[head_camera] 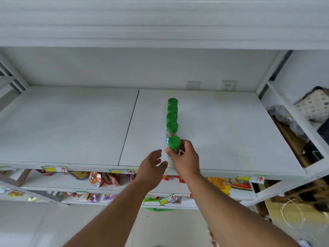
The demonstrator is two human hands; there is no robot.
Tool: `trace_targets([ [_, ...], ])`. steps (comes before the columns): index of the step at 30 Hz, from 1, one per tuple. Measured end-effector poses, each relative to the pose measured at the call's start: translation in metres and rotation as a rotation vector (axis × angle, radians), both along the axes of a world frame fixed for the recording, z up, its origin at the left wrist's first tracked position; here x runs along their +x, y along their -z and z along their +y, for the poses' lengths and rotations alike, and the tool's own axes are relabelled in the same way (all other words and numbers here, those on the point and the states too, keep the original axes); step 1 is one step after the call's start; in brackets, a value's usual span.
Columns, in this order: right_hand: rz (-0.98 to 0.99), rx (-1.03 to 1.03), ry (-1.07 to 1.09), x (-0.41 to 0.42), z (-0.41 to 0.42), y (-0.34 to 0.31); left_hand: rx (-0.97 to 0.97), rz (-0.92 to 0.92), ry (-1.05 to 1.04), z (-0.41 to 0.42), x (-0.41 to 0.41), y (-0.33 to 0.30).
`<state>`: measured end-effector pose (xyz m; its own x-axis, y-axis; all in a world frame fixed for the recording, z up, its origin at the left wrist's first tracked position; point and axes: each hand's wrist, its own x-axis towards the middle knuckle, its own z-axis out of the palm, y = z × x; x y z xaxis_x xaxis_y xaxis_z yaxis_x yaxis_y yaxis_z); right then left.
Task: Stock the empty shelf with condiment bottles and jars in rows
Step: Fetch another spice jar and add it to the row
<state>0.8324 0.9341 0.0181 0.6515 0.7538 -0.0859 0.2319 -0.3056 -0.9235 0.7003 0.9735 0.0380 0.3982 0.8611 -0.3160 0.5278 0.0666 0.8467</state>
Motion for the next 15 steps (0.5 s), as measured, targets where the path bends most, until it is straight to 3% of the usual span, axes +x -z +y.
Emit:
trace_targets([
  [15,0.128,-0.167,-0.167,0.017,-0.032,0.015,-0.080,-0.004,0.006,0.009,0.020,0.008],
])
